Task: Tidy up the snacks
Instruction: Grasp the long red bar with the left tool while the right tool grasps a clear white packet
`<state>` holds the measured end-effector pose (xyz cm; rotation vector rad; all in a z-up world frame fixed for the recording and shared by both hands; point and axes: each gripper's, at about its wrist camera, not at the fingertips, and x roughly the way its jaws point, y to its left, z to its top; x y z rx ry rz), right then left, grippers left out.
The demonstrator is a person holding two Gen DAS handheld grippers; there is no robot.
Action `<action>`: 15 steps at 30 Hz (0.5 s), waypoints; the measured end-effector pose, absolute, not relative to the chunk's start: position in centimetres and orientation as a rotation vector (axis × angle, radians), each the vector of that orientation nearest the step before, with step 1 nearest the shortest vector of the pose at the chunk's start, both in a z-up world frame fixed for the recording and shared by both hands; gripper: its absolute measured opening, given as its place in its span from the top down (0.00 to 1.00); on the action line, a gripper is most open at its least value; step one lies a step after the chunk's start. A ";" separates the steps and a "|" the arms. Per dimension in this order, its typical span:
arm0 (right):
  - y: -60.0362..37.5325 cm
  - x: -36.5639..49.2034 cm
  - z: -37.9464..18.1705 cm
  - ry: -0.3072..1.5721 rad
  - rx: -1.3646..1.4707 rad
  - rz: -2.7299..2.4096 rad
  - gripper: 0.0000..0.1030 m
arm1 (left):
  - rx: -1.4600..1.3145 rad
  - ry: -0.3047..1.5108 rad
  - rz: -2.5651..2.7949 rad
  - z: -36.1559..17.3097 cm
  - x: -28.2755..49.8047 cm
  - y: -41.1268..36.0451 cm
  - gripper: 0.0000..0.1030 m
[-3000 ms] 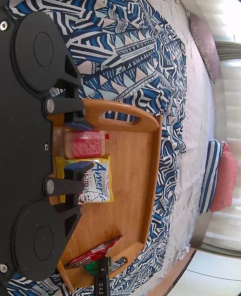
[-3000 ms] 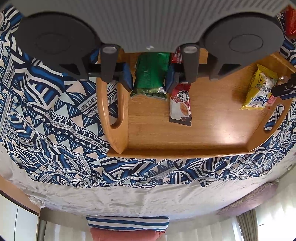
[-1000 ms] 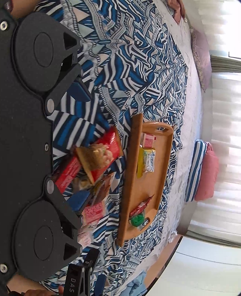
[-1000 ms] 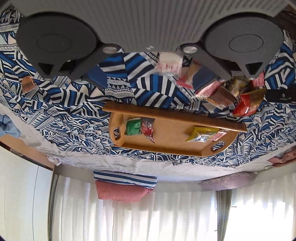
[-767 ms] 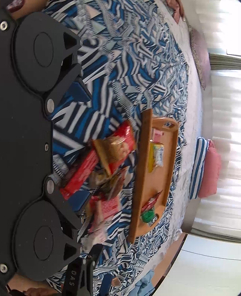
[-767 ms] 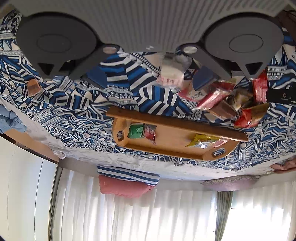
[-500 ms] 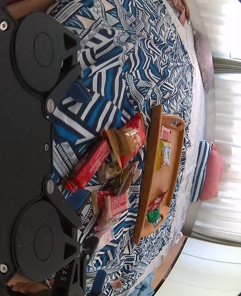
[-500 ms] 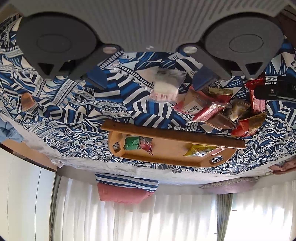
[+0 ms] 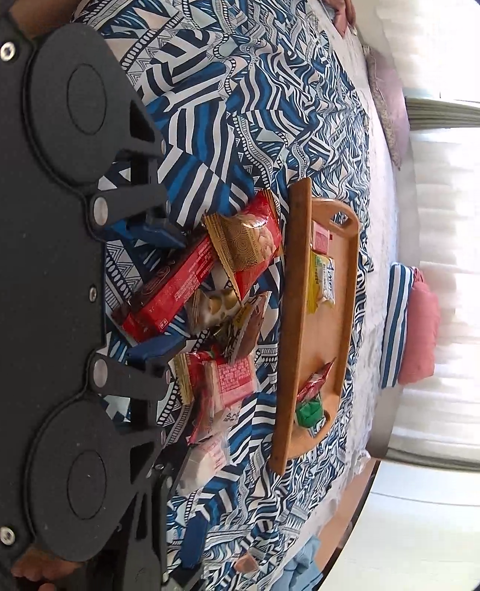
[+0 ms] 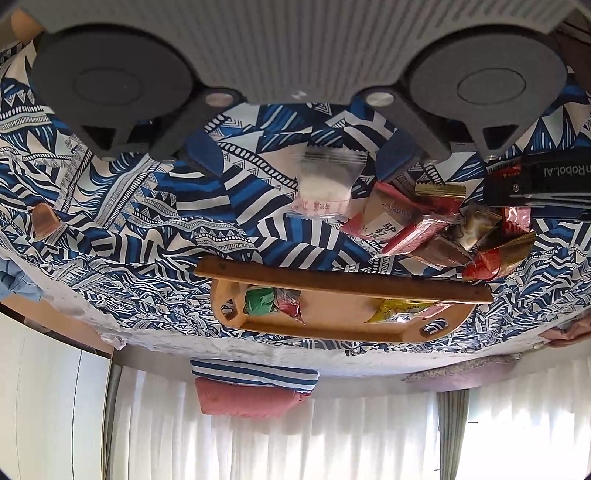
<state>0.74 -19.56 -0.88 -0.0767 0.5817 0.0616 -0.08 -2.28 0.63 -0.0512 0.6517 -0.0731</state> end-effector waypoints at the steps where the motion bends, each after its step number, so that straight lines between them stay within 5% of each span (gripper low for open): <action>1: -19.5 0.8 -0.9 0.582 -0.077 0.062 0.07 | -0.049 0.653 -0.078 0.6 -0.2 -2.1 0.53; 10: -19.3 1.0 -0.9 0.580 -0.069 0.061 0.07 | -0.008 0.645 -0.011 0.7 -2.0 0.0 0.38; 15: -19.2 1.0 -1.1 0.575 -0.055 0.063 0.08 | -0.017 0.629 0.039 0.8 -2.6 1.1 0.38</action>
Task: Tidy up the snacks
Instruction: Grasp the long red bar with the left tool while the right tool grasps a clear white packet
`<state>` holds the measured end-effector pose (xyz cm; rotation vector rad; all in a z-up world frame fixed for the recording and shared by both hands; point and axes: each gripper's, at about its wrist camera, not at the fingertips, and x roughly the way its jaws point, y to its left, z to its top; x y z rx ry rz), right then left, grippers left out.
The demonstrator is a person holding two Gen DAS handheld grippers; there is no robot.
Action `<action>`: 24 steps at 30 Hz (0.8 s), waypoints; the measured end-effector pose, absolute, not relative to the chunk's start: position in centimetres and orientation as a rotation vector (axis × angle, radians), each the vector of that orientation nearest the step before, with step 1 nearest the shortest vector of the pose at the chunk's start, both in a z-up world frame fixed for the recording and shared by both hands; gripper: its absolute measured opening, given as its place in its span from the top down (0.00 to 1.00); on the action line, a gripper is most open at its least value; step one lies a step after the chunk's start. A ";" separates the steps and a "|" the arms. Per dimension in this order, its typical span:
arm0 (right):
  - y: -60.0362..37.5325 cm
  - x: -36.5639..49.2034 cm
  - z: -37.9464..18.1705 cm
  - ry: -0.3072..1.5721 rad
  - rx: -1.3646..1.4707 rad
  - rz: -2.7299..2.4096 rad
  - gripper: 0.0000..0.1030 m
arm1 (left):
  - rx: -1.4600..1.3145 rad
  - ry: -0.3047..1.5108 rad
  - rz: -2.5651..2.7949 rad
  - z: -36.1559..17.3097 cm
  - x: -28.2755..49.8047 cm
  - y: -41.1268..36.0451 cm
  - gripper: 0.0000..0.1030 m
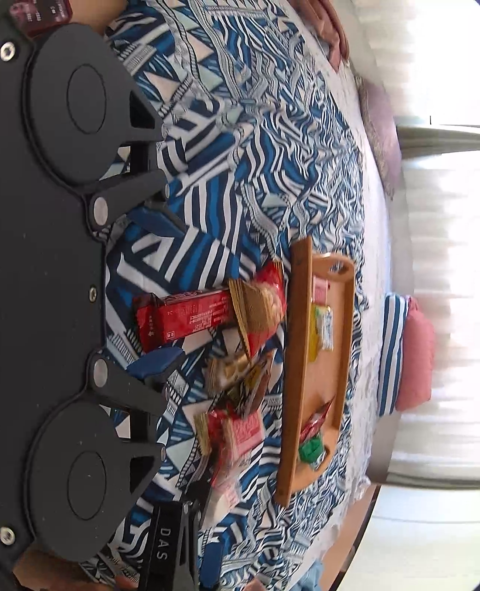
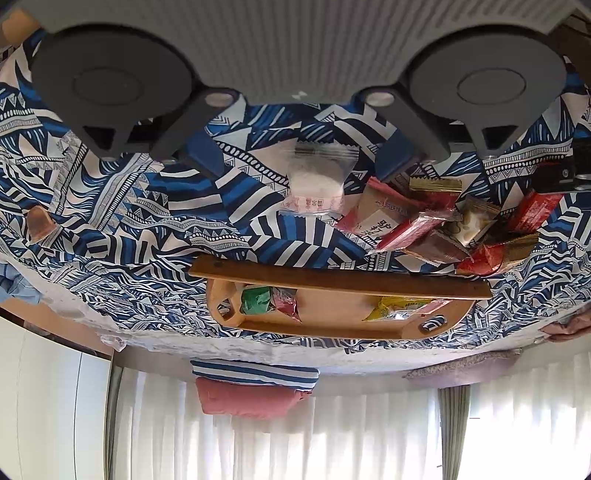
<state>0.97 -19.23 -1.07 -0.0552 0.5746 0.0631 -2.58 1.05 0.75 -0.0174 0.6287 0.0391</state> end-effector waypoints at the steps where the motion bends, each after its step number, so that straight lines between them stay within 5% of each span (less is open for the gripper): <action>1: -19.2 1.0 -1.1 0.574 -0.055 0.064 0.09 | -0.018 0.626 0.043 0.8 -2.6 1.1 0.38; 13: -18.8 1.0 -0.6 0.544 -0.040 0.030 0.27 | -0.025 0.619 0.032 1.1 -1.2 0.2 0.50; 21: -18.9 1.6 -0.9 0.568 -0.019 0.016 0.39 | -0.027 0.649 0.021 0.4 -0.3 0.2 0.73; 24: -18.5 1.9 -1.1 0.571 -0.037 0.021 0.41 | -0.036 0.652 0.014 0.4 0.0 0.4 0.74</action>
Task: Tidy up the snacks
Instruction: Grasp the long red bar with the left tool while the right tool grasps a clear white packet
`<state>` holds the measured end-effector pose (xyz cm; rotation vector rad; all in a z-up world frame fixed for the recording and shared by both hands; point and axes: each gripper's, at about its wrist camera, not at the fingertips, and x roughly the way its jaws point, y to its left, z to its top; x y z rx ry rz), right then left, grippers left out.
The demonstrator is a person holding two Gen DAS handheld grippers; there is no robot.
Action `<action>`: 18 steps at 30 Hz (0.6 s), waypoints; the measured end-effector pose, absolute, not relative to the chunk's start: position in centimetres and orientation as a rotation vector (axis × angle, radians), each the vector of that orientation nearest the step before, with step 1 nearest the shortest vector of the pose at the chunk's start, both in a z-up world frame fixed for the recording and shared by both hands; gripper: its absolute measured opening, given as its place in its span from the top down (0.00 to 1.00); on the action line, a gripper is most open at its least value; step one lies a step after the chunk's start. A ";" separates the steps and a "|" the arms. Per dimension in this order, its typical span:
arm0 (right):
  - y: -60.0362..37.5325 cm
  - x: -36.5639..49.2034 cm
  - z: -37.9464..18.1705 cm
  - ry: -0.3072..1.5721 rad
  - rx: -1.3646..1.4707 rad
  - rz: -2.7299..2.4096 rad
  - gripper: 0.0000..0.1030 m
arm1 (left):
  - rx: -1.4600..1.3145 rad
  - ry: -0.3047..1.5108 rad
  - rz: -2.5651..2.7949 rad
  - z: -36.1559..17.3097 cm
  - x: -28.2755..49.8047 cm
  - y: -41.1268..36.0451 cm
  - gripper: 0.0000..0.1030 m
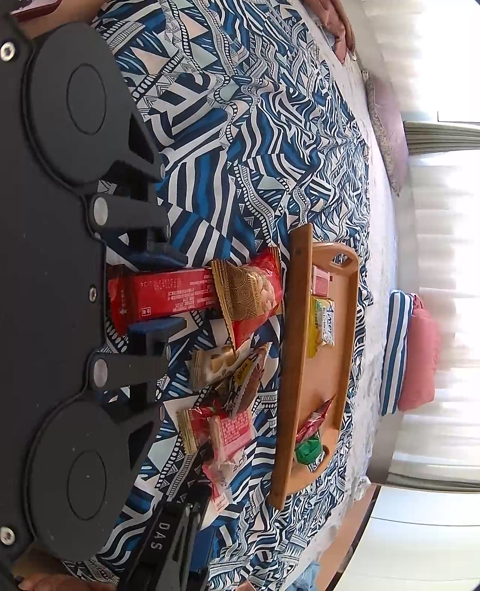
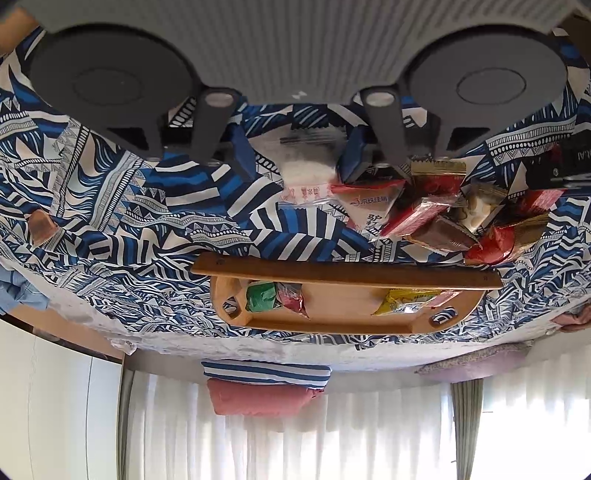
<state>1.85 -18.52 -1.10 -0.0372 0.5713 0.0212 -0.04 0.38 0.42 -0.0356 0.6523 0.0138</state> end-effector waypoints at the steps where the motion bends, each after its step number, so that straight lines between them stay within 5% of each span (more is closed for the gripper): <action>1: -18.4 1.9 -1.1 0.572 -0.041 0.021 0.41 | -0.035 0.652 0.007 0.4 0.0 0.4 0.74; 10: -18.1 3.0 -1.3 0.584 -0.037 0.013 0.41 | -0.024 0.649 -0.006 0.3 0.8 0.7 0.75; 18: -17.8 2.6 -1.2 0.583 -0.044 0.030 0.54 | -0.005 0.646 -0.041 0.5 -0.4 0.3 0.78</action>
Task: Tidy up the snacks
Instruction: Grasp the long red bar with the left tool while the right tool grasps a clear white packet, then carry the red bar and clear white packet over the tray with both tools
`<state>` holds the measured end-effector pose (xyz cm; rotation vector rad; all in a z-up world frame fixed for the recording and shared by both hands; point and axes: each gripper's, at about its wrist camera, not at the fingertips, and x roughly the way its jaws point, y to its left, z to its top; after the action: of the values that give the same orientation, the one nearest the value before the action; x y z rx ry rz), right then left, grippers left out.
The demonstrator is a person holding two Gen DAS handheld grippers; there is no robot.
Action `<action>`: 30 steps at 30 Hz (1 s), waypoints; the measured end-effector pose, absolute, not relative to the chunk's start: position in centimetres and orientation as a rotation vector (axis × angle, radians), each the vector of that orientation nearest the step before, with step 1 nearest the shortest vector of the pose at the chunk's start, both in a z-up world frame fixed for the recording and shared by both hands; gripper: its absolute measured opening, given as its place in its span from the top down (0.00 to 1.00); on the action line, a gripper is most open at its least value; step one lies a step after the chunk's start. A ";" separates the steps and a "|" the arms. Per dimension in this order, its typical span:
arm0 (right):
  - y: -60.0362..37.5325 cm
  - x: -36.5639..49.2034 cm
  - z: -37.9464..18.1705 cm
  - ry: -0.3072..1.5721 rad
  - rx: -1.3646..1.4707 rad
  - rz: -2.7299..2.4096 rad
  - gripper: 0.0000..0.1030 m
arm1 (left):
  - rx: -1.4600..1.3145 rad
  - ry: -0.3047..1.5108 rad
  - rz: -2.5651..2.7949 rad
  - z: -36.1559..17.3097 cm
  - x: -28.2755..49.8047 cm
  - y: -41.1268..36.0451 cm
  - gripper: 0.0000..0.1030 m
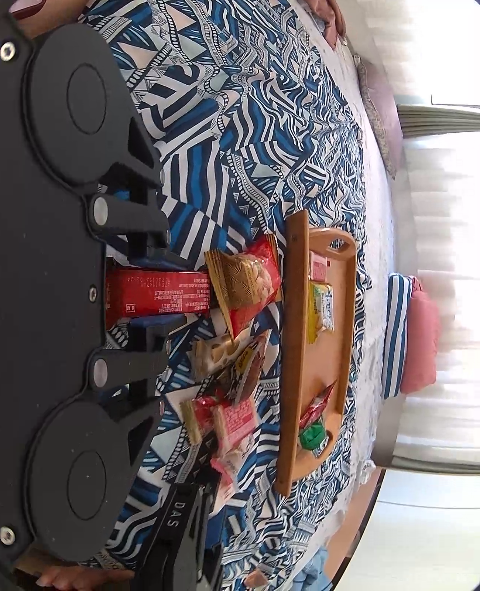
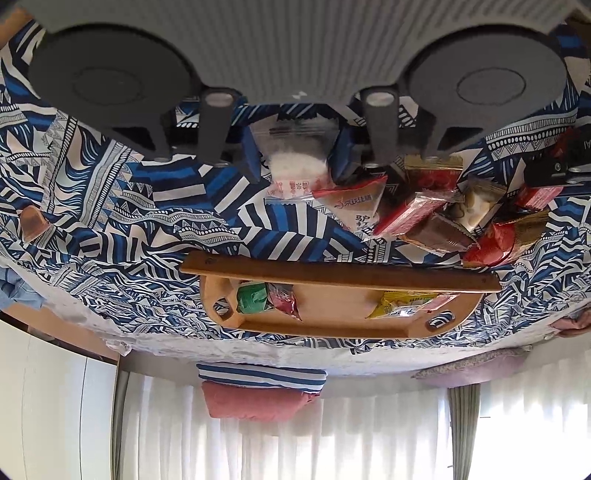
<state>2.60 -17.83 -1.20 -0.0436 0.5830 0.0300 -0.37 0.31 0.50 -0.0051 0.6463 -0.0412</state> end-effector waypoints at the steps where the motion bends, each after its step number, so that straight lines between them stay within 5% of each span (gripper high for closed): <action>1: -17.8 2.5 -1.2 0.582 -0.044 0.030 0.56 | -0.003 0.646 -0.045 0.5 -0.5 0.2 0.78; 30: -18.3 0.0 1.5 0.523 -0.059 0.000 0.63 | -0.021 0.595 -0.125 3.9 -1.9 -1.3 0.78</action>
<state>-0.04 -18.26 1.50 -0.0588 0.5231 -0.0003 -1.90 -1.30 3.91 -0.0214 0.5949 -0.1252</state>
